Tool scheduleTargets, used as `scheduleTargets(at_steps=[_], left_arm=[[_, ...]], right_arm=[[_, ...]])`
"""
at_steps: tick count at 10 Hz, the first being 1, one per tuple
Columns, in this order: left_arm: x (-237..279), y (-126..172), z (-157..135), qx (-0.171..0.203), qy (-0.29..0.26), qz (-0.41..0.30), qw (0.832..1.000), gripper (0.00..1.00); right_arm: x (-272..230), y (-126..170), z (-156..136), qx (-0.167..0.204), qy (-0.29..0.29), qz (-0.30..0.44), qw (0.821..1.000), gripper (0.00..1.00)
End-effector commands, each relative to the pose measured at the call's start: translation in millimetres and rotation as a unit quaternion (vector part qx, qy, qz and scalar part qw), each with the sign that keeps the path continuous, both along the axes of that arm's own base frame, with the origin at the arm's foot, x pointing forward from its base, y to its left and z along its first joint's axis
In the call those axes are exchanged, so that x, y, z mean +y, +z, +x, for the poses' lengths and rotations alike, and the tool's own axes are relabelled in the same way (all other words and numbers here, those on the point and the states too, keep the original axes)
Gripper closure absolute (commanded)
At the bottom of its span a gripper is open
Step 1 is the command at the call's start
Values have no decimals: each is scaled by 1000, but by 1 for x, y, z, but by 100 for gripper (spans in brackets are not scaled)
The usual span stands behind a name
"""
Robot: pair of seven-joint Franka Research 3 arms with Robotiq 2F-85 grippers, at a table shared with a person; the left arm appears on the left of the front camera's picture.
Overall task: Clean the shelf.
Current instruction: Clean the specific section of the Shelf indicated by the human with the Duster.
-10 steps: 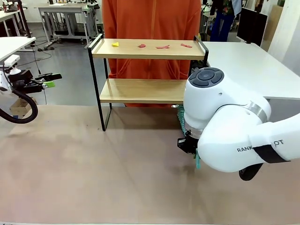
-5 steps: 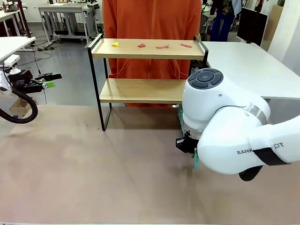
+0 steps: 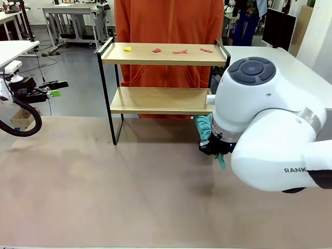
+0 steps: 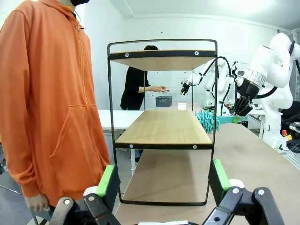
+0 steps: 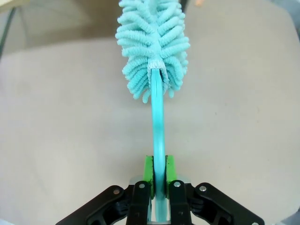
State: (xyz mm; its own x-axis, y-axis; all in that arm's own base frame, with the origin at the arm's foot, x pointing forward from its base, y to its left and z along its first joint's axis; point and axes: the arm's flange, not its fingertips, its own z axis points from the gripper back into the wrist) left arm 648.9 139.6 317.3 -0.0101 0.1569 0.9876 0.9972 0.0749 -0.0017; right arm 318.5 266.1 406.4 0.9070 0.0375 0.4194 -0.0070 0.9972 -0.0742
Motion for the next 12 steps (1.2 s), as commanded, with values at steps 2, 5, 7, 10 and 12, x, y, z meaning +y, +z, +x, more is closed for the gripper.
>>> scheduleTargets(at_steps=[2,5,7,10,12], left_arm=[[0,3,-1,-6,-3,3,1000,0],[0,3,-1,-6,-3,3,1000,0],[0,3,-1,-6,-3,3,1000,0],[0,3,-1,-6,-3,3,1000,0],[0,3,-1,-6,-3,3,1000,0]], right_arm=[[-54,-1,-37,11,87,53,995,87],[-76,10,-50,42,180,62,981,87],[-100,22,-72,55,255,81,962,87],[-126,48,-113,97,321,73,939,87],[-135,65,-142,130,364,63,920,87]])
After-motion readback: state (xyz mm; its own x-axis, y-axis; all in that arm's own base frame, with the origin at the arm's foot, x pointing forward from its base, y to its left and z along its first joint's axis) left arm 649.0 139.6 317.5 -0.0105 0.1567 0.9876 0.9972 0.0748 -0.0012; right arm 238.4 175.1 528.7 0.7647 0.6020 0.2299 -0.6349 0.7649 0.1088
